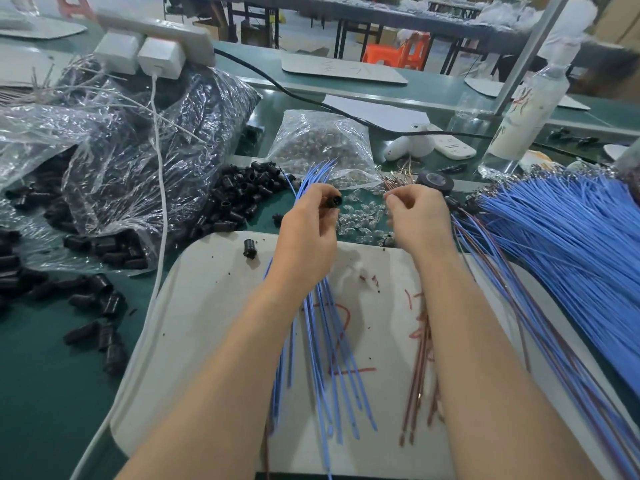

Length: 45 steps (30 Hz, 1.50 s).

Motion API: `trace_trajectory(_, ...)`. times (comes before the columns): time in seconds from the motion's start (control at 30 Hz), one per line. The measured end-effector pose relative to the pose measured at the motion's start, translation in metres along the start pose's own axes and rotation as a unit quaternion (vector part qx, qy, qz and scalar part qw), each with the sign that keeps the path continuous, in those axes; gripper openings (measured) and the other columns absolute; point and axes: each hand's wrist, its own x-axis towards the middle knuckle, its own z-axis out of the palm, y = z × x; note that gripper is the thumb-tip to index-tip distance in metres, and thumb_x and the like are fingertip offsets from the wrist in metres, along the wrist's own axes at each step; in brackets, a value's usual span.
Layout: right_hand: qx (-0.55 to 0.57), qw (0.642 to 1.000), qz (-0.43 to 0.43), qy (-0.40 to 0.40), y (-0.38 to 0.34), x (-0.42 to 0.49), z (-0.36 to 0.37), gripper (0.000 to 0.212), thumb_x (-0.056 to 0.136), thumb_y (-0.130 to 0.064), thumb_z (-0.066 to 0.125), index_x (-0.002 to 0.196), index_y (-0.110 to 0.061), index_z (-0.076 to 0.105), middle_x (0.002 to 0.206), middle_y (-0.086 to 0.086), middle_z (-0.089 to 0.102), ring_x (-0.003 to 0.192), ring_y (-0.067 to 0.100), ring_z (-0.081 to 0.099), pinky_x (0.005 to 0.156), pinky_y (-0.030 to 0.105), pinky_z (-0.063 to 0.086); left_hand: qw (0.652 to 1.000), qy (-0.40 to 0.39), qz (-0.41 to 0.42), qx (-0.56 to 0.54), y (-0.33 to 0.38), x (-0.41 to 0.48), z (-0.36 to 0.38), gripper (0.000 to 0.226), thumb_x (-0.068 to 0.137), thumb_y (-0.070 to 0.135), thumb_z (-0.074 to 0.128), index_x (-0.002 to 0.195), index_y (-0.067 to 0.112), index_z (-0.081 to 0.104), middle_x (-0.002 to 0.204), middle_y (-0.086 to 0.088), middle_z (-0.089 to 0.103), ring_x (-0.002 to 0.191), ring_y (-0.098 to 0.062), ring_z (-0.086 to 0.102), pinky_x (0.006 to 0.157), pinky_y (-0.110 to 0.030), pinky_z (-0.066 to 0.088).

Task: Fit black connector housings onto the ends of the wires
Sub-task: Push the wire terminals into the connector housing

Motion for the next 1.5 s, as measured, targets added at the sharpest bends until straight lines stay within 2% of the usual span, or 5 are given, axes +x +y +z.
trace_trajectory(0.13, 0.174, 0.980, 0.006, -0.100, -0.006, -0.024, -0.003, 0.019, 0.090, -0.002, 0.059, 0.080, -0.019, 0.060, 0.069, -0.002, 0.063, 0.060, 0.006, 0.064, 0.084, 0.041, 0.057, 1.000, -0.018, 0.014, 0.013, -0.002, 0.000, 0.002, 0.017, 0.093, 0.003, 0.050, 0.105, 0.014, 0.057, 0.094, 0.002, 0.064, 0.091, -0.014, 0.060, 0.080, -0.014, 0.044)
trace_trajectory(0.33, 0.076, 0.994, -0.067, -0.029, -0.004, -0.045, 0.010, 0.020, 0.086, -0.005, 0.057, 0.087, -0.022, 0.067, 0.086, -0.002, 0.069, 0.086, 0.016, 0.066, 0.088, 0.040, 0.052, 0.998, -0.042, 0.026, 0.036, -0.003, -0.002, 0.005, 0.019, 0.091, 0.003, 0.052, 0.105, 0.013, 0.061, 0.096, 0.000, 0.066, 0.091, -0.016, 0.062, 0.085, -0.028, 0.049)
trace_trajectory(0.8, 0.029, 0.979, -0.191, 0.068, -0.008, -0.054, 0.018, 0.016, 0.084, -0.020, 0.072, 0.093, -0.008, 0.072, 0.090, 0.003, 0.062, 0.077, 0.011, 0.057, 0.073, 0.008, 0.041, 0.980, 0.048, 0.084, 0.173, -0.007, -0.004, 0.006, 0.012, 0.087, 0.008, 0.060, 0.099, 0.006, 0.061, 0.099, -0.007, 0.058, 0.074, -0.023, 0.053, 0.069, -0.038, 0.047)
trace_trajectory(1.23, 0.206, 0.970, -0.128, 0.025, -0.010, -0.050, 0.013, 0.025, 0.093, -0.002, 0.052, 0.094, -0.026, 0.059, 0.090, -0.004, 0.064, 0.086, 0.012, 0.062, 0.088, 0.037, 0.053, 0.989, 0.075, 0.070, 0.110, -0.008, -0.001, 0.005, 0.013, 0.090, 0.011, 0.057, 0.085, 0.003, 0.066, 0.073, -0.008, 0.068, 0.071, -0.029, 0.062, 0.069, -0.042, 0.051)
trace_trajectory(1.5, 0.203, 0.971, -0.120, -0.041, -0.008, -0.046, 0.002, 0.025, 0.089, -0.001, 0.060, 0.092, -0.026, 0.065, 0.087, -0.009, 0.068, 0.084, 0.007, 0.068, 0.082, 0.022, 0.054, 0.988, 0.068, 0.082, 0.108, -0.010, -0.001, 0.005, 0.011, 0.089, 0.009, 0.058, 0.088, 0.002, 0.067, 0.077, -0.009, 0.070, 0.074, -0.029, 0.064, 0.071, -0.042, 0.052)
